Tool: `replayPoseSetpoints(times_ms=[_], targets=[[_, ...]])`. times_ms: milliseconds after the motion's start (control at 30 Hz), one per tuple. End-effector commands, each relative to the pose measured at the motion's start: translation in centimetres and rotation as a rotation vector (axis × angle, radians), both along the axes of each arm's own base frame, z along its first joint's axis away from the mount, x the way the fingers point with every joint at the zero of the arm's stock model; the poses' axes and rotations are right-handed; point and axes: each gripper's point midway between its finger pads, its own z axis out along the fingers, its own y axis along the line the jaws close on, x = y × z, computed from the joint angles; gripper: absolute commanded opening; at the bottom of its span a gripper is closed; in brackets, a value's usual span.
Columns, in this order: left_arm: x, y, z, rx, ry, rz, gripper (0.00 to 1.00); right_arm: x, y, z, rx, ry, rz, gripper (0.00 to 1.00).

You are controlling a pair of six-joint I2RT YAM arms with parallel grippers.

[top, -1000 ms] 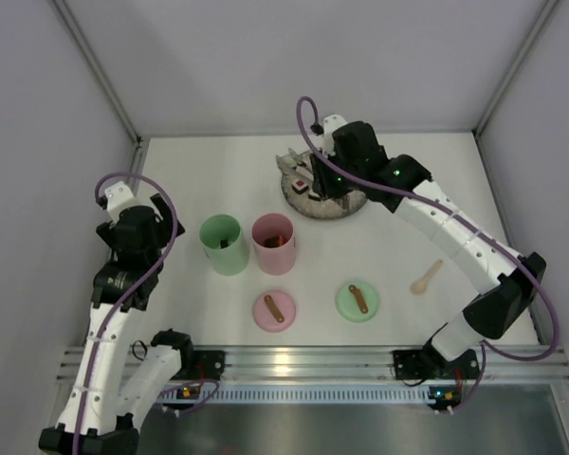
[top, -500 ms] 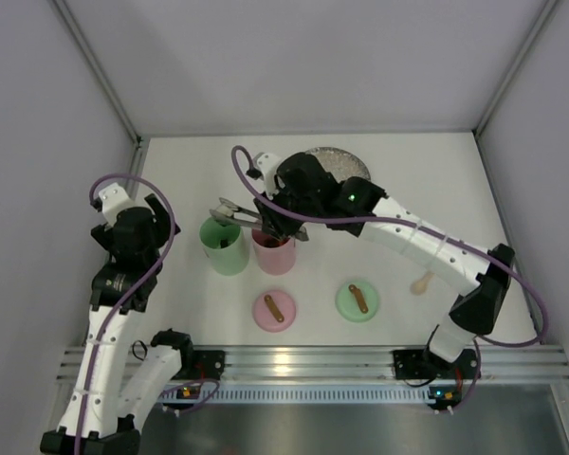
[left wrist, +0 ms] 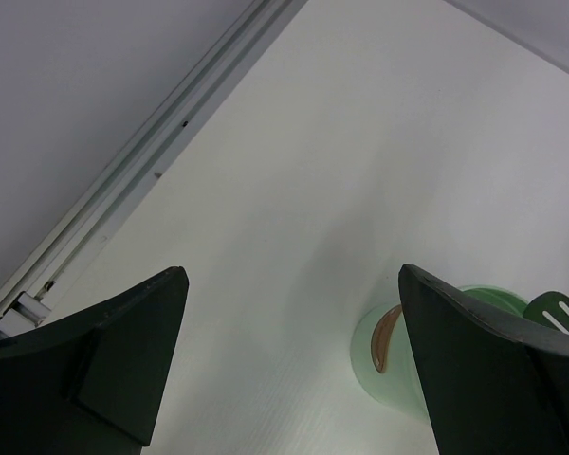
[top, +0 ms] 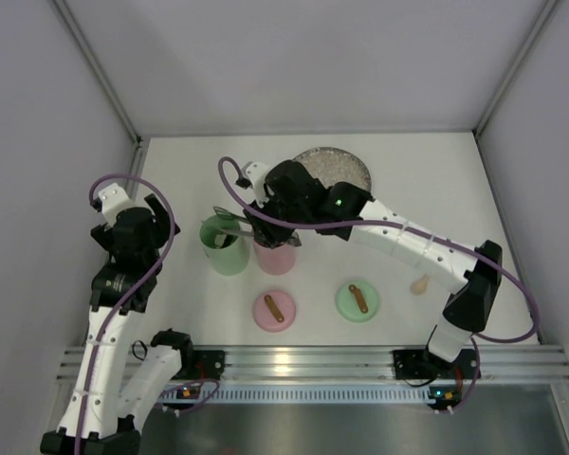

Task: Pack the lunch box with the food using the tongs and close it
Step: Place the fake food in the packing box, then pick up the fake food from the plate.

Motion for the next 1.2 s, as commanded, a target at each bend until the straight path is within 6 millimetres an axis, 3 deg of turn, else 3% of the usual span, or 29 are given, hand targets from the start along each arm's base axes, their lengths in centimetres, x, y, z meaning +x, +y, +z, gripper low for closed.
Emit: replayPoseSetpoints(times_ms=[0, 167, 300, 433, 500, 633, 733, 833, 967, 1033, 1167], targets=[[0.2, 0.0, 0.4, -0.001, -0.02, -0.002, 0.99, -0.5, 1.3, 4.2, 0.12, -0.07, 0.032, 0.44], [0.1, -0.1, 0.6, -0.004, -0.028, -0.01, 0.99, -0.4, 1.1, 5.2, 0.141, -0.091, 0.02, 0.44], [-0.2, 0.1, 0.9, -0.003, -0.042, 0.001, 0.99, 0.0, 0.3, 7.7, 0.201, -0.149, -0.016, 0.43], [-0.2, 0.1, 0.9, -0.004, -0.044, 0.003, 0.99, 1.4, -2.2, 10.4, 0.233, -0.227, -0.105, 0.43], [-0.2, 0.1, 0.8, -0.005, -0.043, -0.004, 0.99, 2.3, -3.5, 10.4, 0.228, -0.233, -0.144, 0.43], [-0.2, -0.1, 0.8, -0.009, -0.042, -0.01, 0.99, 6.2, -8.5, 10.3, 0.242, -0.23, -0.326, 0.44], [-0.1, -0.2, 0.8, -0.011, -0.042, -0.016, 0.99, 8.5, -12.2, 8.9, 0.207, -0.212, -0.462, 0.45], [0.0, -0.3, 0.8, -0.013, -0.041, -0.02, 0.99, 11.0, -15.5, 6.2, 0.122, -0.201, -0.59, 0.45], [0.1, -0.4, 0.7, -0.016, -0.04, -0.027, 0.99, 12.6, -17.5, 1.6, 0.038, -0.146, -0.591, 0.48], [0.1, -0.5, 0.6, -0.018, -0.035, -0.032, 0.99, 13.6, -17.3, 0.2, 0.044, -0.139, -0.507, 0.48], [0.2, -0.6, 0.5, -0.02, -0.033, -0.038, 0.99, 15.6, -18.7, -3.3, -0.03, -0.142, -0.495, 0.49]])
